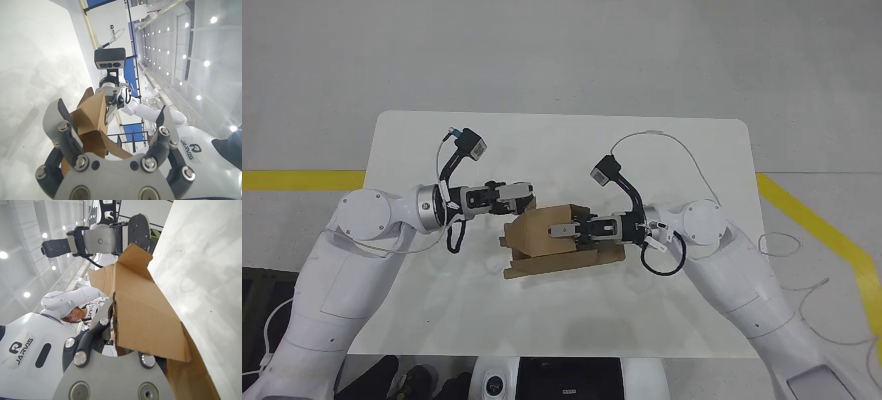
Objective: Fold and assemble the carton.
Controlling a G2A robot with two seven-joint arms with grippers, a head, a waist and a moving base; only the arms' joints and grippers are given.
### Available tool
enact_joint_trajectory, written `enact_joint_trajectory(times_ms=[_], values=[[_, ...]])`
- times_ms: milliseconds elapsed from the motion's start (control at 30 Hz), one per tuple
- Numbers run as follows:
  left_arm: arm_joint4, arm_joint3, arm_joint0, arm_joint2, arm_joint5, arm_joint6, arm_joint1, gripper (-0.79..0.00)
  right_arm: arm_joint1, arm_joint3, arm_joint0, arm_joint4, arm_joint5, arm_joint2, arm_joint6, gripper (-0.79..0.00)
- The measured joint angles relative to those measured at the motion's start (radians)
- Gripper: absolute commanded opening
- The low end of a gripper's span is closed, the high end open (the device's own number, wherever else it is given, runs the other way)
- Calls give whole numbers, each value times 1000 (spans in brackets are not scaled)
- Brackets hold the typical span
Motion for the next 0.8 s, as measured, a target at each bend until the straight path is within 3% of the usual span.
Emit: enact_joint_trajectory(times_ms=[267, 800], values=[[-5, 6, -5, 7, 1, -14, -2, 0, -16, 30, 21, 14, -12, -28, 6, -785], [33, 30, -15, -25, -22, -4, 2, 0, -7, 47, 14, -73, 35, 52, -118, -785]])
